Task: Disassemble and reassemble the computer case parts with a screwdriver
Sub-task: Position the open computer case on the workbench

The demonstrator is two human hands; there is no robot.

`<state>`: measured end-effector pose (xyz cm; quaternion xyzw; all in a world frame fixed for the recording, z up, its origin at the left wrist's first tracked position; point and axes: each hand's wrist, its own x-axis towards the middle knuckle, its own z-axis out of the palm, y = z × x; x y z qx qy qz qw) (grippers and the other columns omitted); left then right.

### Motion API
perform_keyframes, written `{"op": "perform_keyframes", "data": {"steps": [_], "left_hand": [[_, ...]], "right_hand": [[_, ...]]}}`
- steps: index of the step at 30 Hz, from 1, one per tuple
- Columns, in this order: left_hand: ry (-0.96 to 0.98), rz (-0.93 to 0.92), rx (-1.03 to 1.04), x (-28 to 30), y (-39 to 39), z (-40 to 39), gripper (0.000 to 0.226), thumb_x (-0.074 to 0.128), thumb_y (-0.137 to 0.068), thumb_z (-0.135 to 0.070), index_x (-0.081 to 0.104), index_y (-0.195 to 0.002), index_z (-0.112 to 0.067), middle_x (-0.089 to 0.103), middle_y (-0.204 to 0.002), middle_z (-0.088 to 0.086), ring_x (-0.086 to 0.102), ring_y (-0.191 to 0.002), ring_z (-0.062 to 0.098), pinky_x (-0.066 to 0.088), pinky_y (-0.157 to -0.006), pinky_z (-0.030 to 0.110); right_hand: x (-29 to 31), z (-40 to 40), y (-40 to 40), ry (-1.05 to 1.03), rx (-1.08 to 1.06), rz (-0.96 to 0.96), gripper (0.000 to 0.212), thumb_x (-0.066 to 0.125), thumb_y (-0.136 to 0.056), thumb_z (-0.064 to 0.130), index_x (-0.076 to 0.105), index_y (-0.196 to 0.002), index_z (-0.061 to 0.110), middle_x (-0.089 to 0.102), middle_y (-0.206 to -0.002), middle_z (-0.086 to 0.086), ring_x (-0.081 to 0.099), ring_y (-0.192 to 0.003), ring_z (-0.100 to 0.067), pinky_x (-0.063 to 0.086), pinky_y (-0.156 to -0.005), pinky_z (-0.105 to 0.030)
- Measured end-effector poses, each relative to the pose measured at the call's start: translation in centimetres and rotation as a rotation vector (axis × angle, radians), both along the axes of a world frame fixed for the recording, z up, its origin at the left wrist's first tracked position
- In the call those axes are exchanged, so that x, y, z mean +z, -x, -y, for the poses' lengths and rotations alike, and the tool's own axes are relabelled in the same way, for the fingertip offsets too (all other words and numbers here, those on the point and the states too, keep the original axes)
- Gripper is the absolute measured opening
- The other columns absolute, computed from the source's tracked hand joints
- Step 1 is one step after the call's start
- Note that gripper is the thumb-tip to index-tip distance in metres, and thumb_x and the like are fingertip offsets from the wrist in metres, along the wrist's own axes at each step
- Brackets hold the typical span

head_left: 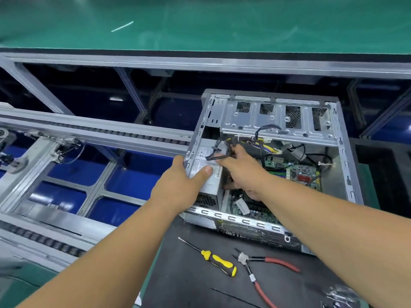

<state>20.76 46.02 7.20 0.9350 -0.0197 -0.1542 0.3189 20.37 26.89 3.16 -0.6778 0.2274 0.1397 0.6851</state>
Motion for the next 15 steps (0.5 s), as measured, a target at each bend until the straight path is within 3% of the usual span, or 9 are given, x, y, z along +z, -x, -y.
{"op": "perform_keyframes", "data": {"steps": [3, 5, 8, 10, 12, 15], "left_hand": [[-0.033, 0.025, -0.01, 0.2, 0.3, 0.1, 0.054, 0.031, -0.09, -0.081, 0.043, -0.118, -0.037, 0.061, -0.092, -0.015, 0.059, -0.083, 0.006, 0.043, -0.063, 0.033], [0.002, 0.005, -0.002, 0.3, 0.3, 0.0, 0.054, 0.023, -0.094, -0.078, 0.043, -0.116, -0.033, 0.06, -0.095, -0.01, 0.06, -0.086, 0.014, 0.048, -0.071, 0.039], [0.14, -0.051, 0.03, 0.1, 0.0, 0.0, 0.055, 0.02, -0.1, -0.07, 0.049, -0.124, -0.029, 0.062, -0.104, -0.005, 0.059, -0.097, 0.019, 0.049, -0.089, 0.046], [0.175, -0.07, 0.035, 0.0, -0.2, 0.2, 0.052, 0.019, -0.103, -0.064, 0.051, -0.126, -0.03, 0.063, -0.109, -0.005, 0.059, -0.1, 0.016, 0.048, -0.09, 0.045], [0.18, -0.074, 0.047, -0.2, -0.5, 0.2, 0.048, 0.021, -0.105, -0.059, 0.054, -0.122, -0.029, 0.064, -0.107, -0.006, 0.061, -0.099, 0.016, 0.049, -0.088, 0.044], [0.184, -0.062, 0.059, -0.5, -0.7, 0.2, 0.045, 0.023, -0.107, -0.054, 0.056, -0.119, -0.026, 0.063, -0.106, -0.006, 0.059, -0.095, 0.011, 0.044, -0.08, 0.038]], "right_hand": [[0.4, 0.2, -0.1, 0.157, 0.105, 0.049, 0.034, 0.064, -0.092, 0.047, 0.05, -0.12, 0.035, 0.059, -0.124, 0.01, 0.059, -0.111, -0.019, 0.057, -0.085, -0.043], [0.6, 0.3, 0.2, 0.284, 0.199, 0.07, 0.034, 0.064, -0.091, 0.05, 0.046, -0.117, 0.036, 0.057, -0.116, 0.016, 0.055, -0.103, -0.01, 0.043, -0.08, -0.028], [0.5, 0.5, 0.9, 0.367, 0.326, 0.065, 0.046, 0.06, -0.089, 0.059, 0.055, -0.127, 0.034, 0.063, -0.122, 0.01, 0.058, -0.106, -0.01, 0.043, -0.08, -0.03], [0.7, 0.7, 0.9, 0.445, 0.363, 0.078, 0.054, 0.049, -0.095, 0.07, 0.055, -0.135, 0.034, 0.059, -0.134, 0.011, 0.057, -0.112, -0.009, 0.043, -0.084, -0.029], [1.0, 0.4, 0.5, 0.509, 0.365, 0.089, 0.068, 0.039, -0.096, 0.076, 0.049, -0.143, 0.028, 0.054, -0.144, 0.005, 0.054, -0.126, -0.019, 0.043, -0.099, -0.036], [1.4, 0.2, 0.3, 0.483, 0.345, 0.098, 0.057, 0.039, -0.099, 0.071, 0.054, -0.134, 0.029, 0.058, -0.137, 0.002, 0.056, -0.121, -0.022, 0.044, -0.101, -0.04]]}}
